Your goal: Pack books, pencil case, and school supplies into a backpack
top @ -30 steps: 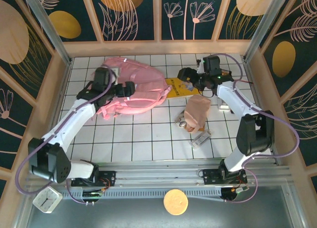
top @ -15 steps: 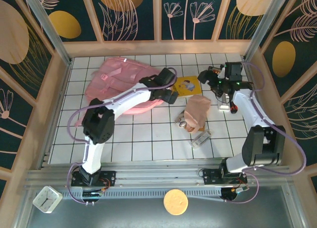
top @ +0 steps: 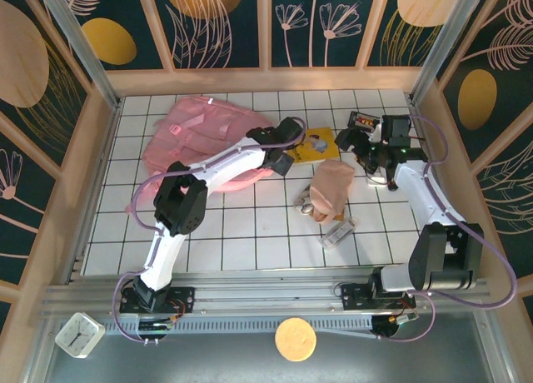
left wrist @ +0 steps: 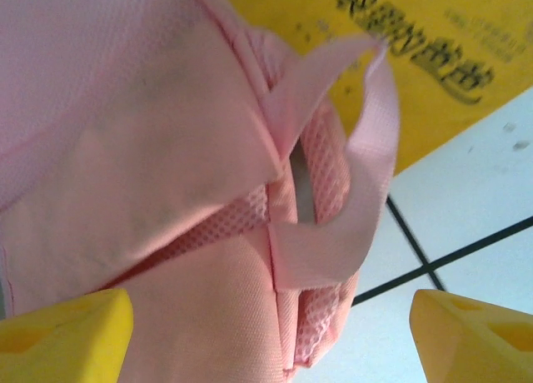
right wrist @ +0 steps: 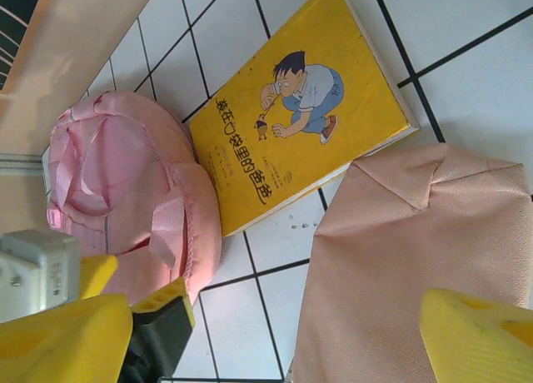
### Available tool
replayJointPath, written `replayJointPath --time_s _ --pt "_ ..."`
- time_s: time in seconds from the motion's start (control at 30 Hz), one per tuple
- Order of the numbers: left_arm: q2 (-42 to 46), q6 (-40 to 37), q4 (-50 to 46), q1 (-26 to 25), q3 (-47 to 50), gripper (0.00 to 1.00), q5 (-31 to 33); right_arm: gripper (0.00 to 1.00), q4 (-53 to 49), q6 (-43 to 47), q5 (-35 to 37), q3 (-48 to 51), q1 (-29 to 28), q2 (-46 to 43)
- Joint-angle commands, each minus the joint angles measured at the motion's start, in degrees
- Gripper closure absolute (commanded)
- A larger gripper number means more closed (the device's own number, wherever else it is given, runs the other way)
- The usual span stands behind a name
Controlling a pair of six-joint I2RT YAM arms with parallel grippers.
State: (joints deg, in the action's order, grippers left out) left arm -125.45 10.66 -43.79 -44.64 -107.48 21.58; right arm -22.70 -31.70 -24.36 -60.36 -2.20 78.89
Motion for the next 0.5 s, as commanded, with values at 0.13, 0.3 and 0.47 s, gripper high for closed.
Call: replayJointPath --time_s 0.13,0.3,0.47 --pt "-0.3 -2.0 -1.2 -0.2 4.2 0.14 0.6 0.10 2.7 -0.4 -2.2 1.8 0.5 -1.2" --pt "-2.5 -3.1 -1.0 -0.2 4.4 0.13 1.4 0.10 2.9 -0.4 -2.3 2.4 0.5 -1.5" --pt "-5.1 -4.4 -1.5 -0.2 3.7 0.12 2.3 0.10 3.2 -0.6 -2.1 3.1 0.5 -2.0"
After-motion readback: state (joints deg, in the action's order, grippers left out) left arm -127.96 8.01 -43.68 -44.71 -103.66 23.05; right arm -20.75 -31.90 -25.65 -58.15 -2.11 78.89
